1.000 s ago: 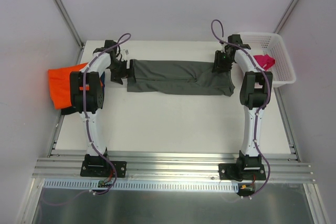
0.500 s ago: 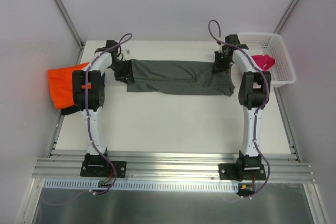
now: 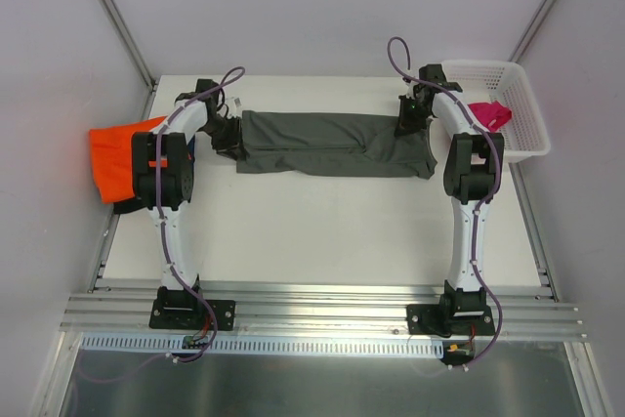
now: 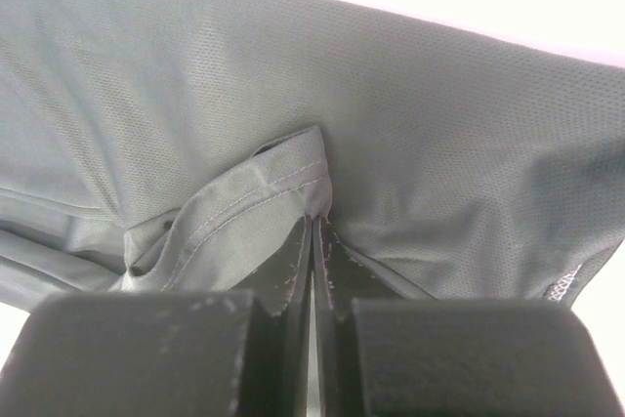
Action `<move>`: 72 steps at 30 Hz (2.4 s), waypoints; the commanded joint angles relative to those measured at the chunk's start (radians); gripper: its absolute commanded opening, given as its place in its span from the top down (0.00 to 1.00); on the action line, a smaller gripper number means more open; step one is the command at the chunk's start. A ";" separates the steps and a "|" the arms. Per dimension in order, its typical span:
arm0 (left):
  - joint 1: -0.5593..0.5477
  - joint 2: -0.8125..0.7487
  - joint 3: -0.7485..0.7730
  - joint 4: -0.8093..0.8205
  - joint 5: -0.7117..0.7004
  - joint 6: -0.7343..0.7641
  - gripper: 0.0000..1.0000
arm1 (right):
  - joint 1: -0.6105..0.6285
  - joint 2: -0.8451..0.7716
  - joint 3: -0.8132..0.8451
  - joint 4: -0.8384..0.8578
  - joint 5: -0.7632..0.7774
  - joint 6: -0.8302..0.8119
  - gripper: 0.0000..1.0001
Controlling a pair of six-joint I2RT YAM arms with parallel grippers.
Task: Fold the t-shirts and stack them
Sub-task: Fold the other side of the tshirt into a rectangle
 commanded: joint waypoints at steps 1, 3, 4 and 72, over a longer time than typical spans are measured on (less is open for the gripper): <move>-0.005 -0.092 -0.008 -0.011 -0.002 0.005 0.73 | 0.005 -0.027 0.006 -0.002 -0.035 -0.003 0.99; -0.005 -0.096 -0.006 -0.011 -0.013 0.005 0.74 | 0.008 -0.030 0.001 0.000 -0.041 -0.003 0.99; -0.004 -0.096 -0.005 -0.011 -0.017 0.005 0.75 | 0.007 -0.033 0.001 0.000 -0.041 -0.003 0.99; -0.004 -0.020 -0.003 -0.019 0.021 -0.028 0.87 | 0.017 -0.033 0.007 0.000 0.025 0.009 0.63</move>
